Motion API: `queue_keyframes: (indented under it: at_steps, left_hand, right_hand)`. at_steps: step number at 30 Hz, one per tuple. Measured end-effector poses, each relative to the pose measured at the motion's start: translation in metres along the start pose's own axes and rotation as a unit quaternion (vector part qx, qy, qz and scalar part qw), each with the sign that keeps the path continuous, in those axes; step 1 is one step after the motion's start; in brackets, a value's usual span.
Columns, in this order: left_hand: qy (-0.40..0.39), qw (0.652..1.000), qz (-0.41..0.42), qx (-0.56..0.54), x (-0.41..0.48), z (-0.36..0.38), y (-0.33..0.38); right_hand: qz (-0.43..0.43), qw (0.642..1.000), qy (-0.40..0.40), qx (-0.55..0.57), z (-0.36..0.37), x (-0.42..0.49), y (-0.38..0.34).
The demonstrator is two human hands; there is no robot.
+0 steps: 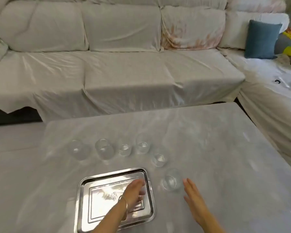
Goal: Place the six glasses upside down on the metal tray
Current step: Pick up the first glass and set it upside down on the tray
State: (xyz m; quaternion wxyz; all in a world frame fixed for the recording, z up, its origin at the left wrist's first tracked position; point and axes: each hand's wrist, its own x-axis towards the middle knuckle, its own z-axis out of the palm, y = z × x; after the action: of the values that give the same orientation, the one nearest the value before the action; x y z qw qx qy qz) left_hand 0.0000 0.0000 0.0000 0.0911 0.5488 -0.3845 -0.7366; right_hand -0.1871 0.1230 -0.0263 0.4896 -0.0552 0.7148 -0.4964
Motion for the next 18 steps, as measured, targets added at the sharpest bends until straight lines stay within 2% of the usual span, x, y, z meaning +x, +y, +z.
queue_keyframes:
  at_steps: [5, 8, 15, 18]
  left_hand:
    - [-0.084, 0.990, 0.065, 0.093, 0.076, 0.041, -0.031]
    - [-0.130, 0.975, 0.125, 0.132, 0.102, 0.053, -0.045]
    - [-0.189, 0.929, 0.228, 0.220, 0.125, 0.063, -0.054]
    - [-0.173, 0.920, 0.245, 0.254, 0.122, 0.066, -0.058]
  right_hand:
    - [-0.085, 0.993, -0.078, -0.026, 0.003, 0.057, 0.033]
    - [-0.122, 0.988, -0.090, -0.028, 0.001, 0.076, 0.054]
    - [-0.203, 0.976, -0.075, -0.015, 0.008, 0.093, 0.073]
    - [-0.232, 0.971, -0.051, 0.006, 0.023, 0.086, 0.078]
